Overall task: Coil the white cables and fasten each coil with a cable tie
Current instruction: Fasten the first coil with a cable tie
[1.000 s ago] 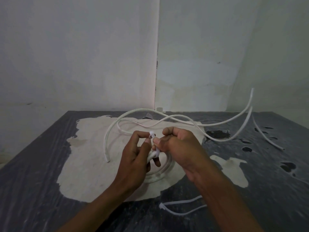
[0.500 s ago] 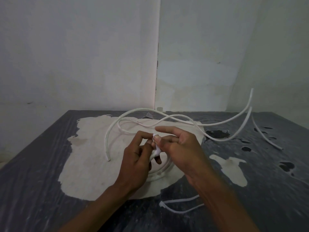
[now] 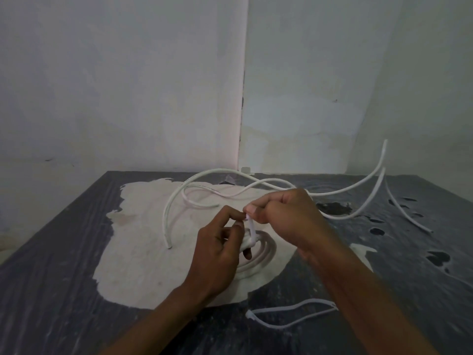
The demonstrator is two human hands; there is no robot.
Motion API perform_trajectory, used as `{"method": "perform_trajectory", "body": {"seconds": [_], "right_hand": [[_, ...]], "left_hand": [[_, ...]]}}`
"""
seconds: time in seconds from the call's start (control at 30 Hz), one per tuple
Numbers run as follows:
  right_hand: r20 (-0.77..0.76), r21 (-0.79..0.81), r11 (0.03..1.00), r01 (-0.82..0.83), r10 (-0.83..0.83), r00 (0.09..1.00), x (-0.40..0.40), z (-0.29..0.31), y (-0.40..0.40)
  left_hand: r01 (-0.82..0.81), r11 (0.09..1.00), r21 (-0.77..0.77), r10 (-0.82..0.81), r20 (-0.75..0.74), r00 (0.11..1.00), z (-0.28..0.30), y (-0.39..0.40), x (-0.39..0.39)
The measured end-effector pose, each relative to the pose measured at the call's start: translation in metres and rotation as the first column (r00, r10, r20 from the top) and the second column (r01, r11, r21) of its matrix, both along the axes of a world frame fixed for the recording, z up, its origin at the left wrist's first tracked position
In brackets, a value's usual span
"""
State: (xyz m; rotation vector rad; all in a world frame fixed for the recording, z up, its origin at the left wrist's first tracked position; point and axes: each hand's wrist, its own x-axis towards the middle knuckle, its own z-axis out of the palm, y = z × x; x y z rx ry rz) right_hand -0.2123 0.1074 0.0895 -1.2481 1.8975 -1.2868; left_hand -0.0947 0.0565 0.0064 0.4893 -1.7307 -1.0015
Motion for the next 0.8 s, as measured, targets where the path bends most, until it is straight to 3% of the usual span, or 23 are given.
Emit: {"method": "perform_trajectory", "body": {"seconds": [0.2,0.4,0.57,0.8], "right_hand": [[-0.173,-0.034,0.999,-0.005,-0.001,0.985,0.002,0.008,0.0],[-0.409,-0.241,0.969,-0.064,-0.041,0.912,0.019,-0.008,0.015],[-0.429,-0.322,0.935,-0.146,-0.006,0.903,0.022,-0.014,0.021],[-0.568,-0.418,0.876,-0.242,-0.044,0.822,0.014,-0.036,0.038]], "left_hand": [[0.012,1.0,-0.023,-0.012,0.022,1.0,0.001,-0.001,-0.002],[-0.079,0.992,-0.097,0.077,-0.018,0.997,-0.002,-0.004,-0.008],[-0.129,0.987,-0.095,0.129,-0.01,0.992,-0.001,-0.011,-0.009],[-0.149,0.987,-0.066,0.149,-0.005,0.989,0.0,-0.017,-0.008]]}}
